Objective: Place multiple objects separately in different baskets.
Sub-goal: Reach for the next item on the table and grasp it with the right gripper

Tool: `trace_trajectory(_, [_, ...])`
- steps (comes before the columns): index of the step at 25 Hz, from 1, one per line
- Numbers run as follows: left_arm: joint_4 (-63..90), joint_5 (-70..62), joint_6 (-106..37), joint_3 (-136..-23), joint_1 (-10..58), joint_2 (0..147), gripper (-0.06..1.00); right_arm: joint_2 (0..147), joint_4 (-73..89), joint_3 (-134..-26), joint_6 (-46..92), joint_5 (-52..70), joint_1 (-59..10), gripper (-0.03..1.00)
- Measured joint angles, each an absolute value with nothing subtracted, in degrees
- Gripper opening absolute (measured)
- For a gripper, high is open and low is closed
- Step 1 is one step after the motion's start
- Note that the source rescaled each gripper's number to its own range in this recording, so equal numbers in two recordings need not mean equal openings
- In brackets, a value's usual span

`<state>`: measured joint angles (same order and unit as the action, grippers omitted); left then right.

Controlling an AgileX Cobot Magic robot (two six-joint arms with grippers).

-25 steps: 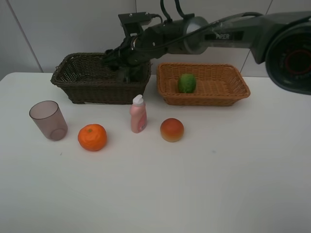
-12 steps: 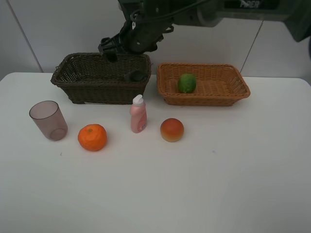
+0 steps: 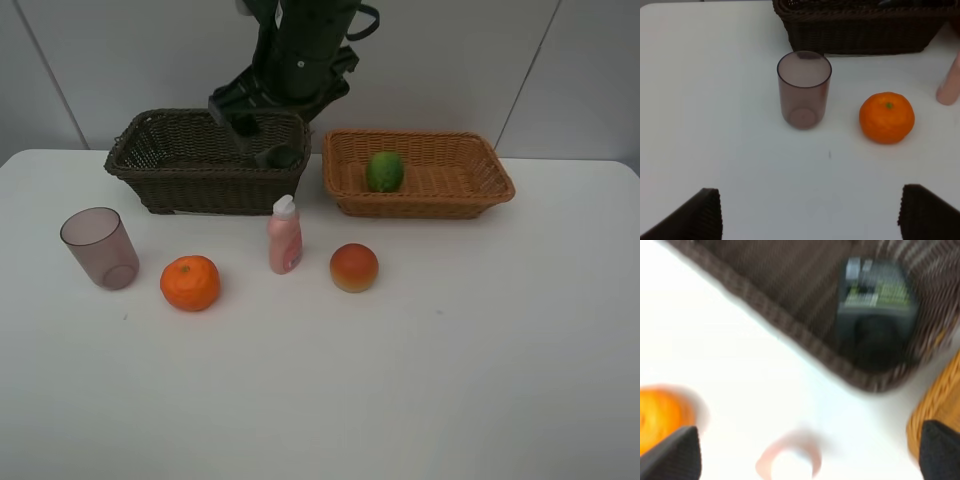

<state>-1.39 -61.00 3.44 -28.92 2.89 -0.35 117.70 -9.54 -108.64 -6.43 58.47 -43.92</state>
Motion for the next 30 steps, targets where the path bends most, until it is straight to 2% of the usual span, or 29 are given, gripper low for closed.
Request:
trace_trajectory(7, [-1.4,-61.0,3.4,-28.9,2.9,-0.3,0.92,117.2,-9.5,-108.6,-7.3,69.5,-45.4,0.92])
trace_trajectory(12, [-1.4,-61.0,3.4,-28.9,2.9,-0.3,0.92,117.2,-9.3,-108.6,-11.9,69.9,-45.9,0.92])
trace_trajectory(20, [-1.4,-61.0,3.4,-28.9,2.9,-0.3,0.92,118.3,-9.5,-108.6,-31.2,67.8,-45.9,0.92])
trace_trajectory(30, [-1.4,-61.0,3.4,-28.9,2.9,-0.3,0.92,125.2,-11.8,-108.7,-43.3,65.5,-45.9,0.92])
